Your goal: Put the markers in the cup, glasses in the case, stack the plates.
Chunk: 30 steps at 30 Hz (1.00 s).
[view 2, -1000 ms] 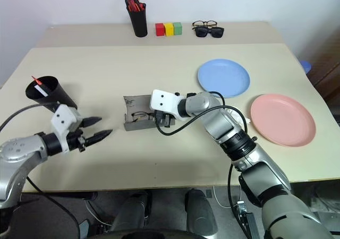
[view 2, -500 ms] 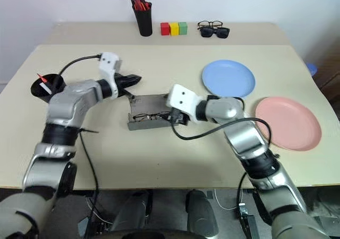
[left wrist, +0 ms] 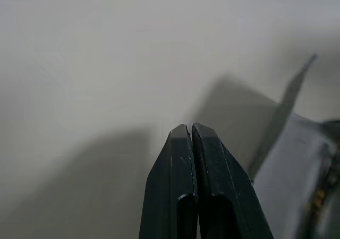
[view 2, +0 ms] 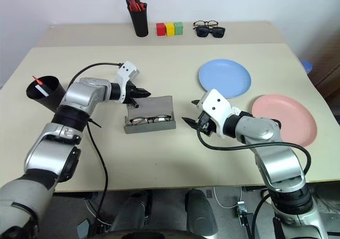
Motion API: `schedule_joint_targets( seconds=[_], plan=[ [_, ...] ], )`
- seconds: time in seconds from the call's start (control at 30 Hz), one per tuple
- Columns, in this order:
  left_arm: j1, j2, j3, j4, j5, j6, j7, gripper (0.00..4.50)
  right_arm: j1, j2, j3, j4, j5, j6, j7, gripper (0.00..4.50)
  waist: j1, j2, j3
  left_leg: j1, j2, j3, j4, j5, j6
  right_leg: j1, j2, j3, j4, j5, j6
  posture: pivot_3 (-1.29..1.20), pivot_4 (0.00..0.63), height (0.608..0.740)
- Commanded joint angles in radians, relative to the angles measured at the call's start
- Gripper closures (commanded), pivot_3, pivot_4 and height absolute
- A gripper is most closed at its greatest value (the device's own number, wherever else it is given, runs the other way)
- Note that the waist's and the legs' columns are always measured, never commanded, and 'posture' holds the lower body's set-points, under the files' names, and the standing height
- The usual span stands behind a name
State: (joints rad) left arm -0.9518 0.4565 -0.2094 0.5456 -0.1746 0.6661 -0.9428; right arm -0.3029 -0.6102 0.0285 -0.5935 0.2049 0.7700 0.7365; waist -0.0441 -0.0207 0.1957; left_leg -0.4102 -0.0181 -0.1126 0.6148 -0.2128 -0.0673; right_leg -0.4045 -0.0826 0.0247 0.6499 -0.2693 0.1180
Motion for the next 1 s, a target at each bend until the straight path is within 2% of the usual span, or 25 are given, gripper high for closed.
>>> schedule_joint_targets(
  seconds=[0.03,0.33,0.53,0.63,0.73,0.87,1.0],
  plan=[
    [0.080,0.058,-0.007,-0.184,0.000,0.007,-0.043,4.45,-0.049,-0.018,-0.015,0.013,0.001,-0.015,-0.023,1.56,-0.001,0.000,0.000,0.000,0.000,0.000,0.000,0.000,0.000,0.000,0.000,0.000,0.000,0.000,0.000,0.00,0.150,0.740],
    [0.379,0.191,0.053,-0.720,-0.109,0.144,-0.047,4.45,-0.196,-0.037,0.050,0.353,-0.146,-0.111,-0.123,1.56,0.001,0.001,0.000,0.001,0.000,0.001,0.000,0.000,0.000,0.000,0.000,0.001,0.000,0.000,0.000,0.00,0.150,0.740],
    [0.519,0.202,0.113,-0.884,-0.197,0.187,-0.024,4.45,-0.286,-0.011,0.150,0.632,-0.268,-0.230,-0.172,1.56,0.002,0.001,0.000,0.001,0.000,0.001,0.000,0.000,0.000,0.001,-0.001,0.001,0.000,0.000,0.000,0.00,0.150,0.740],
    [0.562,0.166,0.167,-0.920,-0.219,0.076,-0.001,4.45,-0.315,0.004,0.186,0.747,-0.318,-0.303,-0.195,1.56,0.002,0.001,0.000,0.001,0.000,0.001,0.000,0.000,0.000,0.001,-0.001,0.001,0.000,0.000,-0.001,0.00,0.150,0.740],
    [0.577,0.146,0.210,-0.925,-0.264,0.125,0.044,4.50,-0.336,0.020,0.203,0.846,-0.369,-0.399,-0.245,2.34,0.002,0.001,0.000,0.001,0.000,0.001,0.000,0.000,0.000,0.001,-0.001,0.001,0.000,0.000,-0.001,0.00,0.150,0.740],
    [0.595,0.110,0.234,-0.948,-0.296,0.121,0.103,4.50,-0.324,0.021,0.203,0.849,-0.401,-0.437,-0.257,4.38,0.002,0.001,0.000,0.001,0.000,0.001,0.000,0.000,0.000,0.001,-0.001,0.001,0.000,0.000,-0.001,0.00,0.150,0.740],
    [0.585,0.068,0.223,-0.930,-0.312,0.099,0.129,4.50,-0.282,-0.010,0.158,0.724,-0.440,-0.445,-0.305,4.45,0.003,0.001,0.000,0.001,0.000,0.001,0.000,0.000,0.000,0.001,-0.001,0.001,0.000,0.000,0.000,0.00,0.150,0.740]
  ],
)
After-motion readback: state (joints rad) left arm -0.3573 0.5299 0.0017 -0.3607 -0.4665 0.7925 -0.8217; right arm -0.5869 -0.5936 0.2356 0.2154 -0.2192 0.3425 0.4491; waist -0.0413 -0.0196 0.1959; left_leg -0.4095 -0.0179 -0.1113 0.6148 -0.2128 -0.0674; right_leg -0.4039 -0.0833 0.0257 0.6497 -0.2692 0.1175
